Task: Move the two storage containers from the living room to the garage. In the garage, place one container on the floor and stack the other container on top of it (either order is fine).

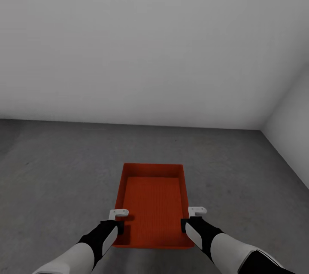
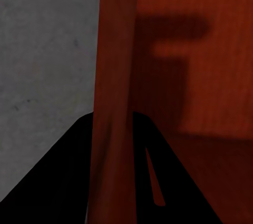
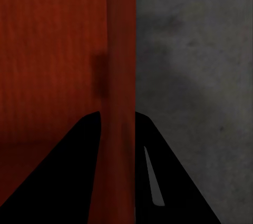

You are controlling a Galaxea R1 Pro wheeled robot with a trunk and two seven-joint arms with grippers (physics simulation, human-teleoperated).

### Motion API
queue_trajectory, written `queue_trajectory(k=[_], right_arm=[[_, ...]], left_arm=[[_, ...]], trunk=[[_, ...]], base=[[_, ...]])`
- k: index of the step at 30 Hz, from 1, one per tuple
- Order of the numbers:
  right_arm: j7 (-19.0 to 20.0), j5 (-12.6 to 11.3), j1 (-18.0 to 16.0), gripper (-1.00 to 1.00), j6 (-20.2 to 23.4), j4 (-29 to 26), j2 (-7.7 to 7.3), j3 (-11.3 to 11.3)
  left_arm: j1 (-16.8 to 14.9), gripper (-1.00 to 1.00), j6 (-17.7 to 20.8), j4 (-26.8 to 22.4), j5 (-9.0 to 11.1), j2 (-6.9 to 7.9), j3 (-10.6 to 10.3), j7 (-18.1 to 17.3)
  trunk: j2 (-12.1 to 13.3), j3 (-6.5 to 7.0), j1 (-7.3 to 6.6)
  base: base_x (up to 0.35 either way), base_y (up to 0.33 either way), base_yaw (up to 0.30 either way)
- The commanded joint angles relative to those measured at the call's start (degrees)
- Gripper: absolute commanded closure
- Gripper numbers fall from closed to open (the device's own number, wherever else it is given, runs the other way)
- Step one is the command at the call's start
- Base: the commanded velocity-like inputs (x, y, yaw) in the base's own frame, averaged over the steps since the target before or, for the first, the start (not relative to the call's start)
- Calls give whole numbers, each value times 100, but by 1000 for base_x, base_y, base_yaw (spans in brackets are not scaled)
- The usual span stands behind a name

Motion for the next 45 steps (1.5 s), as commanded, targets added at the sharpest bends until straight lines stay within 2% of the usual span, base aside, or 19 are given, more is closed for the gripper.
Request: queue_trajectory(k=[1,13,36,45], right_arm=[[-85,193,-7,100,-260,-13,0,-43],[-85,193,-7,100,-259,-15,0,-43],[-85,193,-7,100,-260,-13,0,-43],[-85,193,-7,100,-262,-16,0,-43]], left_arm=[[5,100,29,7,110,-176,-89,54],[5,100,29,7,110,-176,-89,53],[5,100,29,7,110,-176,-89,57],[5,100,29,7,110,-176,-89,56]], trunk=[[-43,-23,22],[-43,-23,22],[-966,-436,527],[-966,-436,527]], base=[[0,0,0],[0,0,0],[0,0,0],[0,0,0]])
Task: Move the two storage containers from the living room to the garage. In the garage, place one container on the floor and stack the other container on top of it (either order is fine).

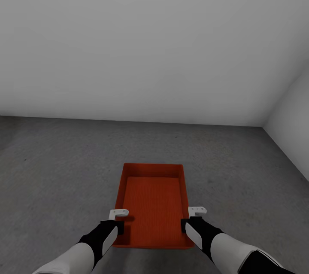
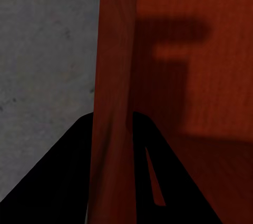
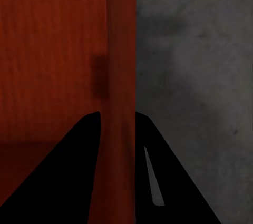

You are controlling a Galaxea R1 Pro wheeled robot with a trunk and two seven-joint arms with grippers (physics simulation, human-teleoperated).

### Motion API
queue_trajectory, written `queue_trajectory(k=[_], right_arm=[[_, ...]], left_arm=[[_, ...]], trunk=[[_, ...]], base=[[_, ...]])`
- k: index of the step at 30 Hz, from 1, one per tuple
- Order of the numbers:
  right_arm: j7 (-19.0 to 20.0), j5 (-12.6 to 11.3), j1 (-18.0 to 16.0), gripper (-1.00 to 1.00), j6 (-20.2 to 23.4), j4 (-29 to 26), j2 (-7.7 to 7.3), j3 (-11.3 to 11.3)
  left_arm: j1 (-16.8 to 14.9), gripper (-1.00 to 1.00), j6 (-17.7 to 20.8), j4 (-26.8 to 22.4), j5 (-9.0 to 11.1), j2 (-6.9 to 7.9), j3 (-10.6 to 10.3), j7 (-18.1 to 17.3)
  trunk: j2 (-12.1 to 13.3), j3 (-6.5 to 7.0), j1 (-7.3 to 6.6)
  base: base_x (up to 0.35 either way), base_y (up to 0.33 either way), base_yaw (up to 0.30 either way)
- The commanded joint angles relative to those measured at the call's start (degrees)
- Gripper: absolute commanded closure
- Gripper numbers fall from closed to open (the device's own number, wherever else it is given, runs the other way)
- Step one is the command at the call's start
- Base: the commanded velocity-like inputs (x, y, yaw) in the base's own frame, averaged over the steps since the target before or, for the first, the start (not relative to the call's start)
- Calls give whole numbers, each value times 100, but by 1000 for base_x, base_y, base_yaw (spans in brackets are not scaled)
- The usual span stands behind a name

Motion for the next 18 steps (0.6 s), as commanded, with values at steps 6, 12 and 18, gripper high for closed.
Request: queue_trajectory(k=[6,12,18], right_arm=[[-83,194,-7,100,-258,-10,0,-44],[-83,194,-7,100,-257,-10,0,-44],[-83,194,-7,100,-254,-10,0,-44]], left_arm=[[6,100,30,9,112,-177,-90,58],[6,100,30,9,112,-177,-90,58],[6,100,30,9,112,-177,-90,59]], trunk=[[-2,-4,-1],[-2,-4,-1],[-2,-4,-1]], base=[[0,0,0],[0,0,0],[0,0,0]])
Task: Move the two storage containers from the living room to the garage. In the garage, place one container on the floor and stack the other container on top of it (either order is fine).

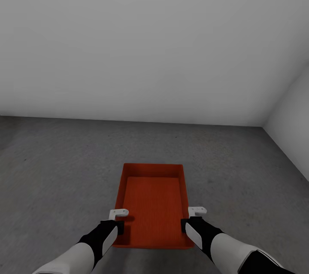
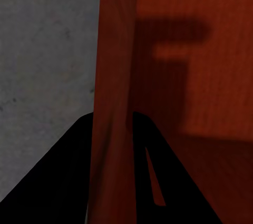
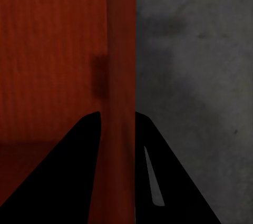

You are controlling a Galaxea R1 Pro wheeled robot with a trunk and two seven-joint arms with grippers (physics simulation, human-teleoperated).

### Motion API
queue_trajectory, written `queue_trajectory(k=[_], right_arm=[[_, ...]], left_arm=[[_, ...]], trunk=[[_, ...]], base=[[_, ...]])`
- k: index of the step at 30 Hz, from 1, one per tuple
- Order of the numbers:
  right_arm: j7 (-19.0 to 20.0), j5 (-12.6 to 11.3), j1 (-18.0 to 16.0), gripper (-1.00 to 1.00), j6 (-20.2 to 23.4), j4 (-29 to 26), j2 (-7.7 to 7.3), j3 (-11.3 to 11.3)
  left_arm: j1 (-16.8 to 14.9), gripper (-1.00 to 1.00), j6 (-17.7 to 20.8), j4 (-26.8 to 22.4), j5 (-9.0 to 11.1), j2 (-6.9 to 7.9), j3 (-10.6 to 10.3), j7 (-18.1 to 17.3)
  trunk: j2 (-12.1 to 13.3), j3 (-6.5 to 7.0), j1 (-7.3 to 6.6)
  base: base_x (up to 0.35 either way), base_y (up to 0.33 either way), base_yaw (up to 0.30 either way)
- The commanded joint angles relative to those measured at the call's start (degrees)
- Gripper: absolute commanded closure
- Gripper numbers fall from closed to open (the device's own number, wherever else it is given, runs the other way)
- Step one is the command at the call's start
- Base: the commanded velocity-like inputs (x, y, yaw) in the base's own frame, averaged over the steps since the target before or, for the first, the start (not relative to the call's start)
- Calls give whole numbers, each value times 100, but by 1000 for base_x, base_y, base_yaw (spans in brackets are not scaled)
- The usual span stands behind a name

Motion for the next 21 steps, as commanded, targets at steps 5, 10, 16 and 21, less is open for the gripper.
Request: queue_trajectory(k=[5,10,16,21], right_arm=[[-87,193,-7,100,-253,-14,4,-42],[-87,193,-7,100,-258,-10,1,-42],[-76,197,-7,100,-254,-5,0,-37],[-61,209,-7,100,-251,-5,0,-26]], left_arm=[[6,100,29,9,113,-176,-89,53],[6,100,29,9,106,-176,-89,51],[6,100,29,2,97,-176,-89,43],[6,100,29,0,96,-176,-89,43]], trunk=[[-2,-4,-1],[-2,-4,-1],[-2,-4,-1],[-2,-4,-1]], base=[[0,0,0],[0,0,0],[0,0,0],[0,0,0]])
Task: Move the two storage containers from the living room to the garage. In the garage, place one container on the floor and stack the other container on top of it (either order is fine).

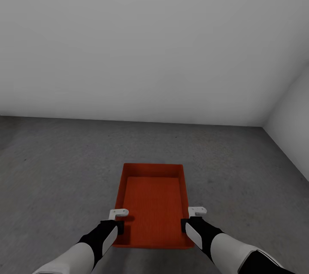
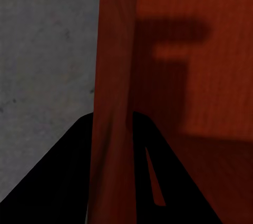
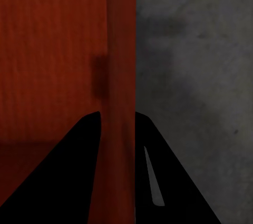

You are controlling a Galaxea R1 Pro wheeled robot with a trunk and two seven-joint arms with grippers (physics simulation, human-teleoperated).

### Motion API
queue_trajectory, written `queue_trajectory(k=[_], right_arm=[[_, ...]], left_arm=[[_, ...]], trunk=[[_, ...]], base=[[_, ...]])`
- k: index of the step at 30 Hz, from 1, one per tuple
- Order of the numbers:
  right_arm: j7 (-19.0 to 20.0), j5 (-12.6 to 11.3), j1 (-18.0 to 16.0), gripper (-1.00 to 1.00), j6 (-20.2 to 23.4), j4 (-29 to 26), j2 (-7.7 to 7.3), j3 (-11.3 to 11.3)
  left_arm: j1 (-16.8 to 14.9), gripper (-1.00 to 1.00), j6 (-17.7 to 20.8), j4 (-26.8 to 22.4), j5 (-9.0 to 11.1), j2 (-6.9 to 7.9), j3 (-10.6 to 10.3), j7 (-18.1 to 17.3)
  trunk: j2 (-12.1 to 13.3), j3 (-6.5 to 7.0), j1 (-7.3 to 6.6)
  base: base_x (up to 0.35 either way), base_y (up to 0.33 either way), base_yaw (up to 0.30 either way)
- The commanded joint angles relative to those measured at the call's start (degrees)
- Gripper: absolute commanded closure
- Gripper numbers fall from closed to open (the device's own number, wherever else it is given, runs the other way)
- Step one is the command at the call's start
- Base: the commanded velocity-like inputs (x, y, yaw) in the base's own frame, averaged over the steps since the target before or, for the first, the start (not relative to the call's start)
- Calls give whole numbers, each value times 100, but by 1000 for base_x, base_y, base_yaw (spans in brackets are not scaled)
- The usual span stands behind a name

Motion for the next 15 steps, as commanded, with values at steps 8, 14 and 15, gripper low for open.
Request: queue_trajectory(k=[8,14,15], right_arm=[[-59,200,-7,-100,-237,-13,-1,-7],[-58,200,-7,-100,-237,-11,-3,-8],[-58,200,-7,-100,-237,-11,-2,-7]], left_arm=[[6,-100,30,11,150,-160,-123,50],[6,-100,44,12,153,-159,-123,6],[6,-100,41,11,151,-154,-123,4]], trunk=[[-2,-4,-1],[-2,-4,-1],[-2,-4,-1]], base=[[0,0,0],[0,0,0],[0,0,0]])
